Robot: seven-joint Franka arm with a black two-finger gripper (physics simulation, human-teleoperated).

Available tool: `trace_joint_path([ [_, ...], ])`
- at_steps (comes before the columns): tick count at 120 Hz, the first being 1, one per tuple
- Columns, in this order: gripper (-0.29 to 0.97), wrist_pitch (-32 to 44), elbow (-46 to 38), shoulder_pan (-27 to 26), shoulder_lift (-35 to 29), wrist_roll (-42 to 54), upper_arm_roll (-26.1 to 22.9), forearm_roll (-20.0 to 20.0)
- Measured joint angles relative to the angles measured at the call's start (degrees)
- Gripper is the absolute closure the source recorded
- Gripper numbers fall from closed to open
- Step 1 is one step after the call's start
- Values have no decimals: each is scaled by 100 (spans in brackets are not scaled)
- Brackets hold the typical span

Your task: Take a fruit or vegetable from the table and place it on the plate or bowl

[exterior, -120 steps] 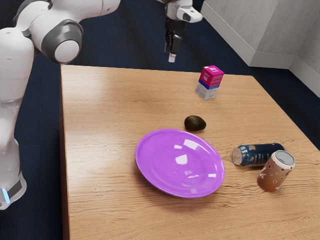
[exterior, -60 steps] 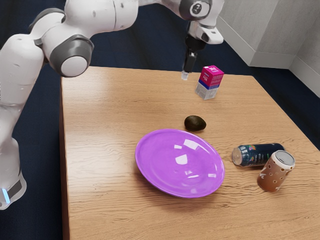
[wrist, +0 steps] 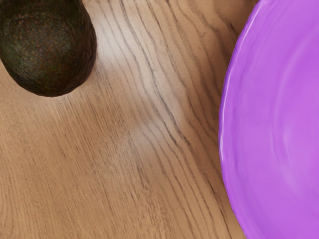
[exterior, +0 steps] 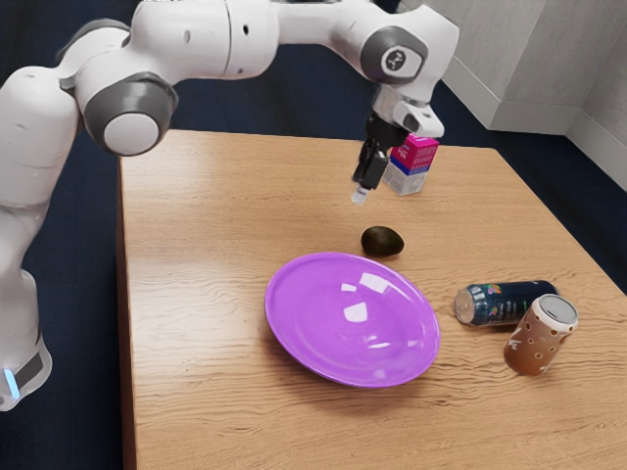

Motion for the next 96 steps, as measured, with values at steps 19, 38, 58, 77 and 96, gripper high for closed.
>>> trace_joint_path([
  [19,0,134,-48,29,96,-384,-497,19],
  [38,0,275,-48,144,215,-698,-540,23],
  [58,0,482,8,177,402,-933,-523,38],
  [77,0,633,31,236,444,-1101,-510,39],
  [96,0,759,29,333,462,-1160,-473,124],
])
